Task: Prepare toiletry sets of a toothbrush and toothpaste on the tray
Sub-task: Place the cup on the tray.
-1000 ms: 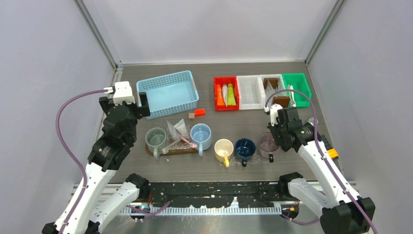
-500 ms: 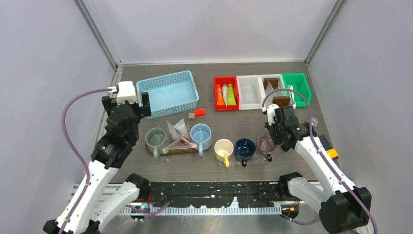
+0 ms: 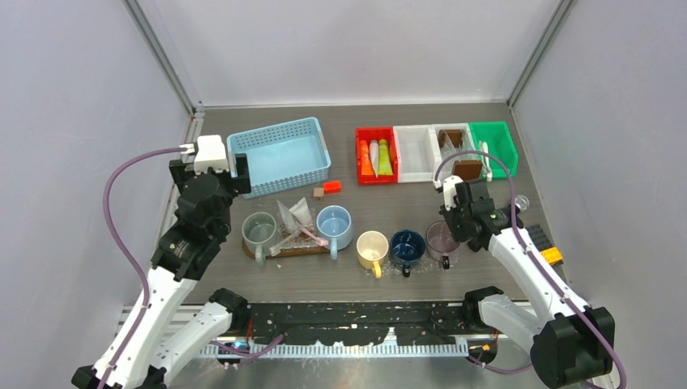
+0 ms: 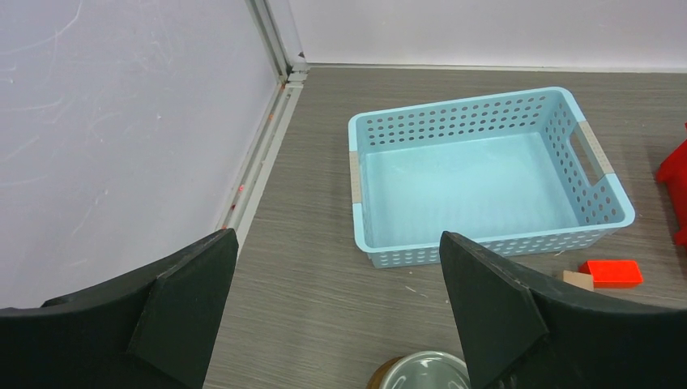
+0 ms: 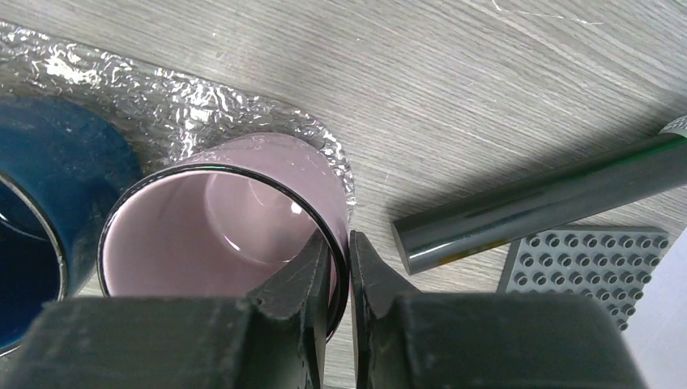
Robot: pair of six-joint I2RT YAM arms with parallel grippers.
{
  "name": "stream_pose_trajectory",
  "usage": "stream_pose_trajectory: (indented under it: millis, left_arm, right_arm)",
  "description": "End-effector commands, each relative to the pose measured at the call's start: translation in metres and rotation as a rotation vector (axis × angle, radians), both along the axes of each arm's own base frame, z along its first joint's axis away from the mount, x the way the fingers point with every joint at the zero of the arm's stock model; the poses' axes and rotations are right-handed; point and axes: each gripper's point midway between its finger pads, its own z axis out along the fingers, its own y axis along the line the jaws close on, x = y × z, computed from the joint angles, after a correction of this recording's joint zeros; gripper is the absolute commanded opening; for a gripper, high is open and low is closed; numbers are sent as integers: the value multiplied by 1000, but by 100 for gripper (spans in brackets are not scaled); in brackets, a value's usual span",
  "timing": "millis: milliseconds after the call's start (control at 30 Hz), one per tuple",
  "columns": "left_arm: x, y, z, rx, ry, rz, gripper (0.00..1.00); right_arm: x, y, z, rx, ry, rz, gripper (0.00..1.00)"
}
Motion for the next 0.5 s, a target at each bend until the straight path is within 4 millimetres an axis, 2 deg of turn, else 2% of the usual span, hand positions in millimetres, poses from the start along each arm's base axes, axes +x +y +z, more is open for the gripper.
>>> stream_pose_trajectory:
  millis: [0,233,467]
  left_arm:
    - [1,5,13,3,-56,20,100]
    - [2,5,12,11,-52,22,100]
    - [3,6,11,12,-50,22,99]
  right_arm:
    - [9,11,14,47,-37,41,15]
    - [6,20,16,84,-10,84,16]
    - [4,17,16,69,-4,83,40]
